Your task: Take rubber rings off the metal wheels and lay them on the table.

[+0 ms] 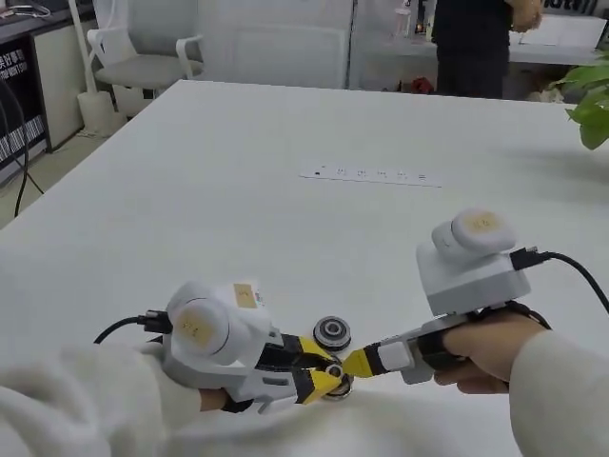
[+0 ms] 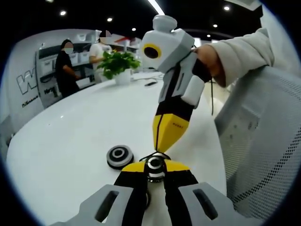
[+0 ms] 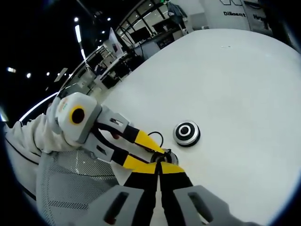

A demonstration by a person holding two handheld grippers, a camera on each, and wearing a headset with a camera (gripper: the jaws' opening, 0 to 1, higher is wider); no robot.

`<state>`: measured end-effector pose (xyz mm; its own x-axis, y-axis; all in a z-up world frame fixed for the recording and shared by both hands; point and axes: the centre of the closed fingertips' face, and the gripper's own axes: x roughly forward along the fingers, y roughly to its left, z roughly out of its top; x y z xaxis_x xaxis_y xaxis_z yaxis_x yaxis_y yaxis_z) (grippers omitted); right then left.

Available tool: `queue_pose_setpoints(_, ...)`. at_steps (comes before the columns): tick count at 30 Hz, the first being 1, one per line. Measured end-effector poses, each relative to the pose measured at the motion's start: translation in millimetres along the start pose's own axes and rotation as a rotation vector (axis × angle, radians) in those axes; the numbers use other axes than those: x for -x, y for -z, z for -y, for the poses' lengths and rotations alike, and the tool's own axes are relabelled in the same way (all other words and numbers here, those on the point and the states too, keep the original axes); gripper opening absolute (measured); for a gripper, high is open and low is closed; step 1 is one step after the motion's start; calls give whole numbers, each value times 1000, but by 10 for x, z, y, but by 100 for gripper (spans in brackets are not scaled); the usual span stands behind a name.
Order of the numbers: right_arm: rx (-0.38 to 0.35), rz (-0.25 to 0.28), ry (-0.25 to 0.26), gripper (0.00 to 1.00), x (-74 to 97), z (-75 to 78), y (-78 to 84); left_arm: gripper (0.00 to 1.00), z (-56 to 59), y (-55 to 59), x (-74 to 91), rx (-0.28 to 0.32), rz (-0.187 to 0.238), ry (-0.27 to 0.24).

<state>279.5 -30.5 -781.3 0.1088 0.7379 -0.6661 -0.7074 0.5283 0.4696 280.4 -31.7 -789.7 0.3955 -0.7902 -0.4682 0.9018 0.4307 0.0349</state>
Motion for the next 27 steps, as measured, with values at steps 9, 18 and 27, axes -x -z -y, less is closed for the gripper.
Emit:
queue_pose_setpoints(9, -5, 19, -22, 0, 11, -38, -38, 13, -1, -2, -1, 15, 10, -6)
queue_pose_setpoints(18, -9, 27, -7, 0, 21, -3, -55, 14, -6, -14, -3, 73, 16, -7)
queue_pose_setpoints(27, -27, 46, -5, 0, 39, 14, -89, 14, -4, 1, 14, 66, -17, -2)
